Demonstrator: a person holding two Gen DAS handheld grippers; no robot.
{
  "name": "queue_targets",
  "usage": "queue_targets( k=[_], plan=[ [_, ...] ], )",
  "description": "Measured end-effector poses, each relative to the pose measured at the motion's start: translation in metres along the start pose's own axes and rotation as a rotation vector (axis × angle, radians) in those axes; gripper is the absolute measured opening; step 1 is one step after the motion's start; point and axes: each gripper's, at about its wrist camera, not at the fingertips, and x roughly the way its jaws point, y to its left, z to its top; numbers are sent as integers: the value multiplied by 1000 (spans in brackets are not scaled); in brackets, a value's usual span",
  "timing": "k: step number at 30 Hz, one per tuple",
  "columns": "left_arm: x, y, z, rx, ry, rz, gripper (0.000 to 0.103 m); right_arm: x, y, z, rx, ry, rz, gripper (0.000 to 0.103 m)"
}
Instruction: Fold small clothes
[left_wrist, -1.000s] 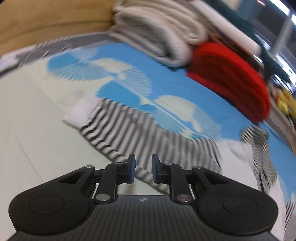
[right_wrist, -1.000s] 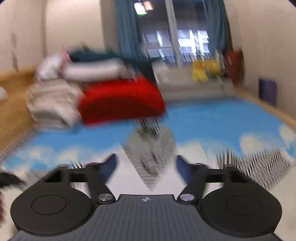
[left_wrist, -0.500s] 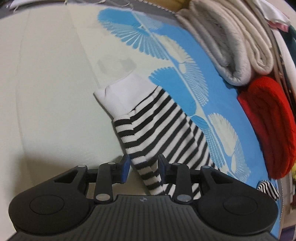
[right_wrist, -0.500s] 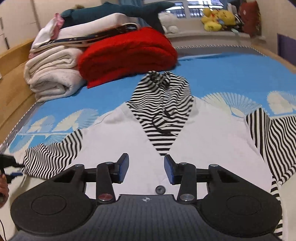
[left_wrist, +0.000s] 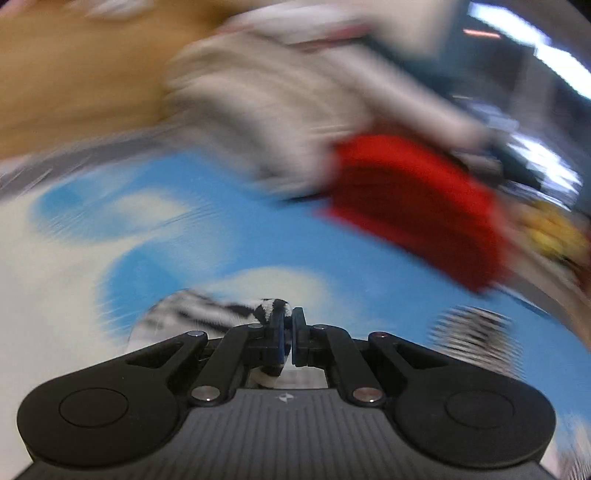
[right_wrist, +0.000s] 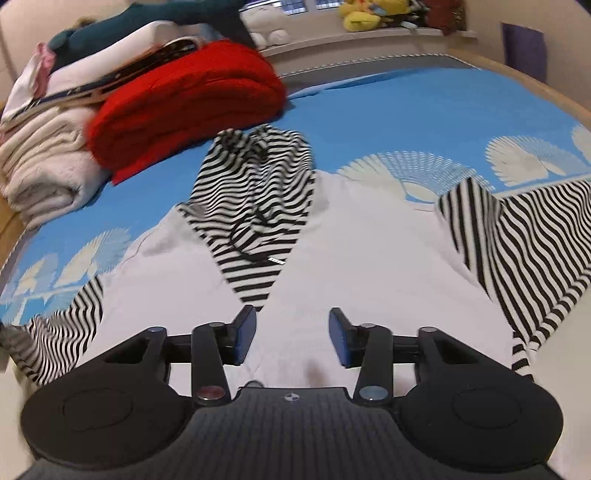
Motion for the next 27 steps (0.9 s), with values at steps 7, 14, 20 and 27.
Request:
queue_targets(
  k=[7, 14, 20, 27],
  plan=[
    [-14, -157, -90, 158, 425, -577, 28, 1, -22, 8, 102, -15, -40, 18],
    [18, -123, -85, 33, 492, -358, 28, 11, -46, 9, 241, 30, -64, 39],
    [49, -63, -62, -56, 491, -32, 28, 30, -27, 1, 198, 130, 44, 40],
    [64, -25, -53, -144, 541, 49, 28, 29, 72, -22, -285, 117, 211, 40]
  ],
)
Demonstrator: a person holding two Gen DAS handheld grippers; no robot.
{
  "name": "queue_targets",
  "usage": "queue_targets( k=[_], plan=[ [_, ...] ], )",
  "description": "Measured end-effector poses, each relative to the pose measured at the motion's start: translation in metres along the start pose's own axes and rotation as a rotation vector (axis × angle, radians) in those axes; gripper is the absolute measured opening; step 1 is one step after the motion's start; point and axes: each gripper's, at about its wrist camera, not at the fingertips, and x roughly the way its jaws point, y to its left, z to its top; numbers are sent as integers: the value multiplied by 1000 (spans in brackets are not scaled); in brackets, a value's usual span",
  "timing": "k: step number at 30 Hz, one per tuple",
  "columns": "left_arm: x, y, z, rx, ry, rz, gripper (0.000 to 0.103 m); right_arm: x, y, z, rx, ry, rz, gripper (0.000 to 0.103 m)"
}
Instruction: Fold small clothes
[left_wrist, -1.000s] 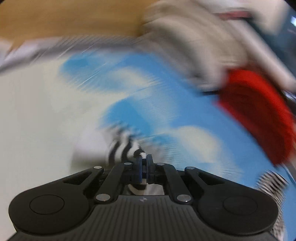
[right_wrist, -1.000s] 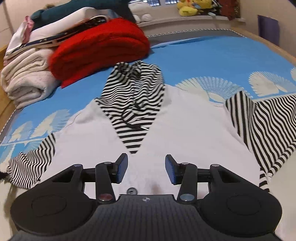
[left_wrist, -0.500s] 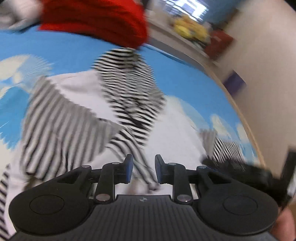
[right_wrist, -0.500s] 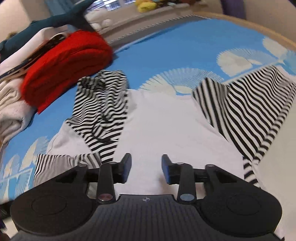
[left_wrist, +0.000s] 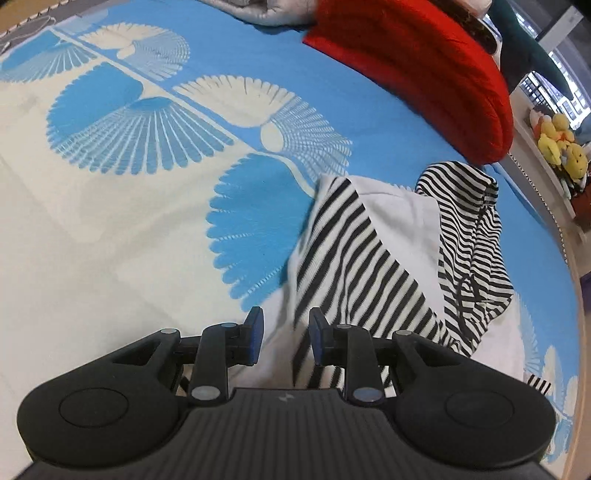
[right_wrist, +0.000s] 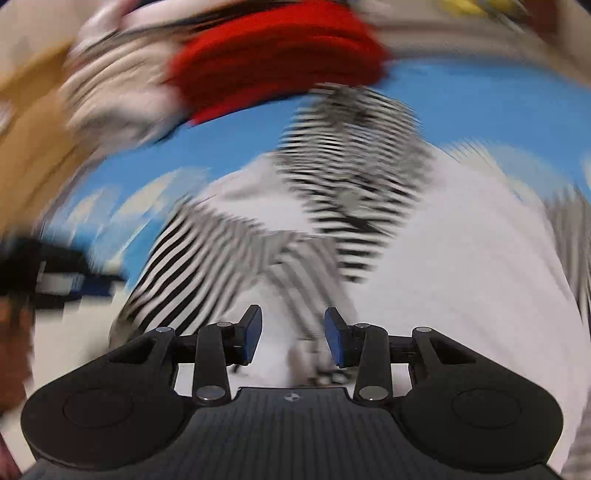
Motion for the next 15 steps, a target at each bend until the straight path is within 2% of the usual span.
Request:
queue_targets(
  k=[3, 6, 11, 12, 13, 14, 15],
  plan=[
    [2, -3, 2, -9, 3, -18, 28, 14, 32, -7, -175, 10, 6, 39],
    [-2, 0, 3, -28, 11, -21, 28, 28, 48, -15, -300, 45, -8, 39],
    [-4, 5, 8, -29, 8, -30, 28, 55, 59, -41, -494, 146, -111, 37],
    [-4, 6, 8, -24, 6, -29, 28, 56, 60, -45, -534, 142, -119, 33],
    [-4, 6, 9, -20, 7, -28, 28, 56, 61, -49, -562, 128, -127, 19],
    [-4, 6, 9, -13, 9, -28, 28, 54, 61, -49, -571, 123, -127, 9],
    [-3, 5, 9, -6, 11, -28, 28, 49, 58, -45, -534, 112, -114, 9]
  ],
)
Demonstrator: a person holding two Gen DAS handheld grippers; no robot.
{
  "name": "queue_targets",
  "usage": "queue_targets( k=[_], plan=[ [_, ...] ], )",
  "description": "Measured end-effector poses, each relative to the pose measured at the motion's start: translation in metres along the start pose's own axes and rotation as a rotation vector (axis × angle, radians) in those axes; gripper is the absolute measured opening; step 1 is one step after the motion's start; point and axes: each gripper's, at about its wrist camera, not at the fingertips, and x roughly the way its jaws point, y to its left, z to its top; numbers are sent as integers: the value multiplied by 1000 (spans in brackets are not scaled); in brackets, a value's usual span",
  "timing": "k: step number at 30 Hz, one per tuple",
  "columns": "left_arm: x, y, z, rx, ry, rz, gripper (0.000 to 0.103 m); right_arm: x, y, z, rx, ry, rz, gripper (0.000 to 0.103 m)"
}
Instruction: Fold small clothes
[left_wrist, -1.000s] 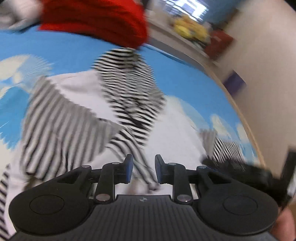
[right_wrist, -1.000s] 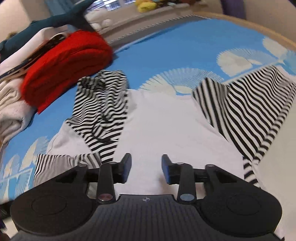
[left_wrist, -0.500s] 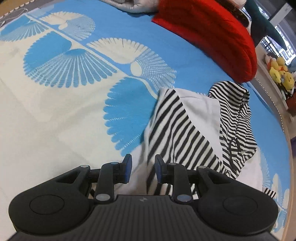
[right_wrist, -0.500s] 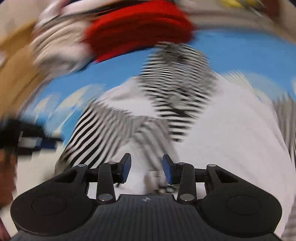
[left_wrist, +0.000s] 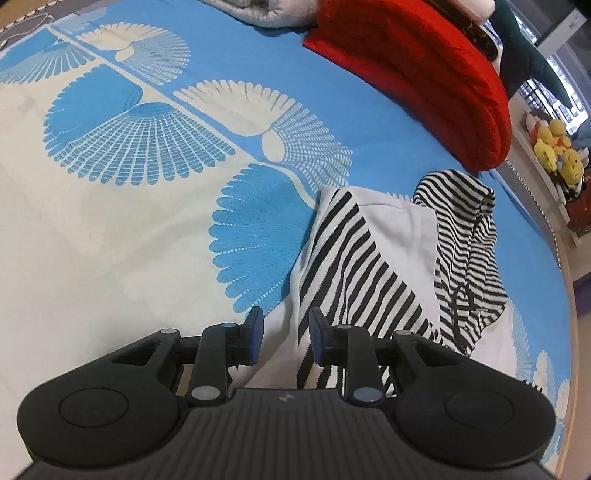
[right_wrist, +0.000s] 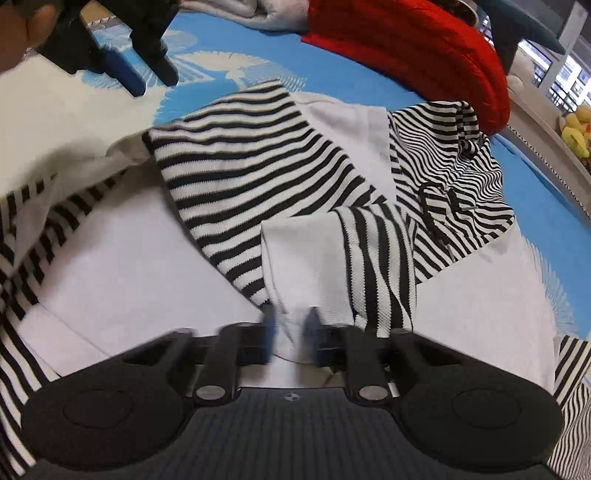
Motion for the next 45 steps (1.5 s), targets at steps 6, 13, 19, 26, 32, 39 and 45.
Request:
queue_targets(
  k=[6, 13, 19, 26, 32, 39, 45],
  plan=[
    [5, -11, -9, 73, 37, -31, 28, -70, -89, 3, 479, -352, -35, 9],
    [28, -24, -27, 160, 134, -37, 28, -69, -183, -70, 1119, -283, -178, 8],
    [46, -24, -41, 215, 162, 110, 26, -55, -205, -92, 1250, -181, -182, 14],
    [40, -47, -47, 271, 155, -1, 26, -42, -217, -110, 1404, -113, -163, 41],
    [49, -44, -52, 268, 201, 35, 26, -25, -220, -123, 1466, 6, -133, 40],
    [39, -55, -52, 288, 178, -3, 26, -46, -223, -122, 1471, -113, -180, 3],
    [54, -46, -57, 306, 206, 60, 26, -51, -219, -128, 1528, -40, -341, 9]
  ],
)
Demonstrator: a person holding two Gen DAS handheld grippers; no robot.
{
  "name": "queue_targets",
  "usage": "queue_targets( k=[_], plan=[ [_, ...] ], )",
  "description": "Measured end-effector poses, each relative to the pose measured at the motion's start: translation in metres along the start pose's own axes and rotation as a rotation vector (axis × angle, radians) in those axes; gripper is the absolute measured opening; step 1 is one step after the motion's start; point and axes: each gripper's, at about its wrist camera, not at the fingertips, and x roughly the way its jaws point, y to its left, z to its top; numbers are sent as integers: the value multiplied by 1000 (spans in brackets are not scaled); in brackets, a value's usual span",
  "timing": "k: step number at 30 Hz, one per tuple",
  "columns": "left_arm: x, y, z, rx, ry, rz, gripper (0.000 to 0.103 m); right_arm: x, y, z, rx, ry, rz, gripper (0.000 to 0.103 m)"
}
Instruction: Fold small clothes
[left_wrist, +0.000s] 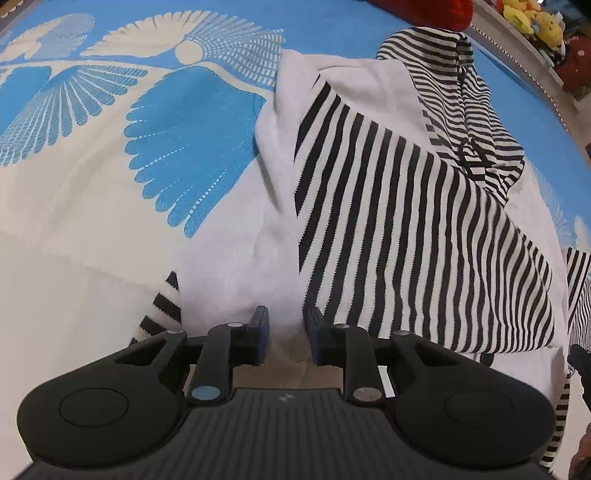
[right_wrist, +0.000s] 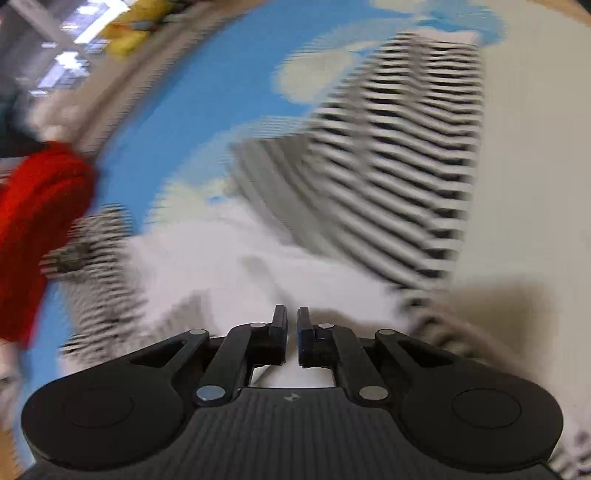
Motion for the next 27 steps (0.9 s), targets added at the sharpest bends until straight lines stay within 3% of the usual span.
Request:
queue_targets(
  k=[2, 4, 6, 7, 8, 10, 12, 15, 18, 22, 27],
  plan=[
    [-9, -1, 1, -10, -28, -2, 26, -3, -4, 3, 10, -38, -26, 9],
    [-15, -6, 2, 0, -55, -22, 26, -9, 4, 6, -28, -65, 56, 12],
    [-11, -10, 1, 13, -45, -30, 26, -14, 16, 5, -95, -63, 163, 35],
    [-6, -11, 0, 16, -23, -24, 26, -10, 22, 4, -128, -22, 214, 57],
    [0, -11, -1, 14, -2, -17, 26, -4, 26, 3, -146, 34, 241, 71],
    [3, -10, -3, 10, 5, -11, 26, 19, 29, -1, -189, 193, 223, 70],
    [-5, -13, 0, 14, -10, -14, 26, 32, 22, -4, -197, 225, 75, 64],
    [-18, -23, 2, 38, -56, -55, 30, 24, 22, 5, -184, 190, 109, 64],
    [-6, -29, -3, 42, -24, -45, 32, 12, 30, 12, -240, 131, 159, 66],
    [-1, -34, -7, 51, -8, -12, 32, 29, 11, 14, -154, 209, 78, 65],
    [-31, -53, -7, 62, -64, -65, 33, 2, 2, 27, -136, 90, 50, 64]
  ],
)
